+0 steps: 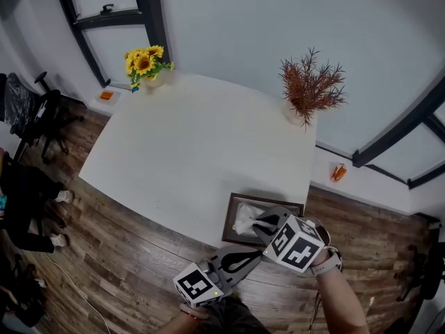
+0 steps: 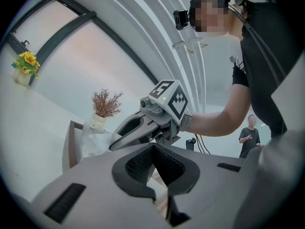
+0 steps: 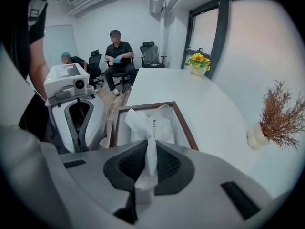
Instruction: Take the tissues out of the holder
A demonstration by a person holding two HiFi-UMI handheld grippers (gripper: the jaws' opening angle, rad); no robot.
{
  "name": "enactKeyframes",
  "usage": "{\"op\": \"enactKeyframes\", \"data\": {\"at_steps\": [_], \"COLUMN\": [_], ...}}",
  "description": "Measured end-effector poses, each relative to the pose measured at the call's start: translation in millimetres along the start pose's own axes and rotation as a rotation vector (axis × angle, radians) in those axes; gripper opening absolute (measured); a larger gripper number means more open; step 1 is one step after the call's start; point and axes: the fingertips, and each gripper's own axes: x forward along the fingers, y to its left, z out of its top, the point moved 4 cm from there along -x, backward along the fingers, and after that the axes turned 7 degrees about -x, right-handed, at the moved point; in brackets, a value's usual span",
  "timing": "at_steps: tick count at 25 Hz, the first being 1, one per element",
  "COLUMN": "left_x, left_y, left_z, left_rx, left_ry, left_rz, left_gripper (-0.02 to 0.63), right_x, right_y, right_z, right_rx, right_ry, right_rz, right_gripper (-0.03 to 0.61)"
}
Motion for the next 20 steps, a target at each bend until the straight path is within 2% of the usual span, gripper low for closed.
{"op": "enactKeyframes", "data": {"at_steps": [3,7,11,20], "left_x": [1,2,2,4], "left_y": [-2,-9,-12,-16], "left_z": [3,11,17,41], "left_rx": [-0.002,0.047,0.035,0.093], "left_ry": [0.019,0.0,0.02,0.007], "left_rz": [0.016,-0.008,0.019,0.047], "left_gripper": [0.007,0.006,0.006,0.006], "right_x": [-14,-35,-56,-99], "right_y": [0,-2,-2,3], "right_z": [0,1,0,-6], "right_rx": [0.018,0.043,0.089,0.2], "right_ry": [-0.044,-0.098,-0.15,-0.278], "right_rz": [-0.023,-0.065,-0.113,-0.229], "right_gripper": [0.036,0.035,0.037,0.036]}}
